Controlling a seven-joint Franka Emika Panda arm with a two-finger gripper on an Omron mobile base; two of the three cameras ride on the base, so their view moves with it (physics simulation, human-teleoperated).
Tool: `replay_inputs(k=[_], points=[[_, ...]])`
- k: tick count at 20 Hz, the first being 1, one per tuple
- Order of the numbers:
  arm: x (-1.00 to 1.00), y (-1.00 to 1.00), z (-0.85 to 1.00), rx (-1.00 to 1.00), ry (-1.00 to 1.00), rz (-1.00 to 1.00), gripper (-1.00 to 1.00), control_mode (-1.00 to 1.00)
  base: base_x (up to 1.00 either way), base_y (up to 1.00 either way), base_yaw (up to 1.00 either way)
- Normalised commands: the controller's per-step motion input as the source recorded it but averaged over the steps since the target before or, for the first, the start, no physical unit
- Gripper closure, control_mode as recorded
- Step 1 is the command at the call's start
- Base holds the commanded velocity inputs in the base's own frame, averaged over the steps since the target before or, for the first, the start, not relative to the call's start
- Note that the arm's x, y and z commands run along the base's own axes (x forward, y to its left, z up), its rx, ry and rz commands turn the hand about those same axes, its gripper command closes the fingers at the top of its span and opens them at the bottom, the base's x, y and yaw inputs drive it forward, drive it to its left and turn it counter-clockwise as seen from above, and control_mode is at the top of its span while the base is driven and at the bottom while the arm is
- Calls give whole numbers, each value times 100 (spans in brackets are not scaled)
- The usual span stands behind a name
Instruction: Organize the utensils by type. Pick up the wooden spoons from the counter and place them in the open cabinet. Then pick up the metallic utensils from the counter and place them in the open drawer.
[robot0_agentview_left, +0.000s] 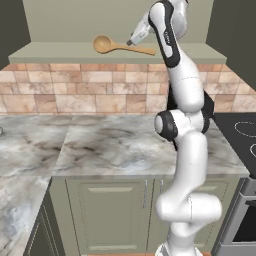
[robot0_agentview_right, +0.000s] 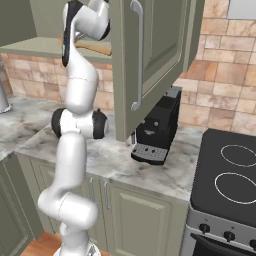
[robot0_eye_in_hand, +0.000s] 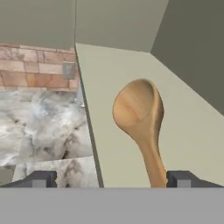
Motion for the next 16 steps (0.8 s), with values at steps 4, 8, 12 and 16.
replay_inputs(k=[4, 8, 12, 16], points=[[-72, 18, -33, 1, -5, -19, -100, -100, 0, 0, 0], [-82, 18, -40, 3, -8, -22, -100, -100, 0, 0, 0], [-96, 18, -49, 1, -13, -26, -100, -100, 0, 0, 0], [-100, 21, -60, 1, -16, -27, -100, -100, 0, 0, 0]])
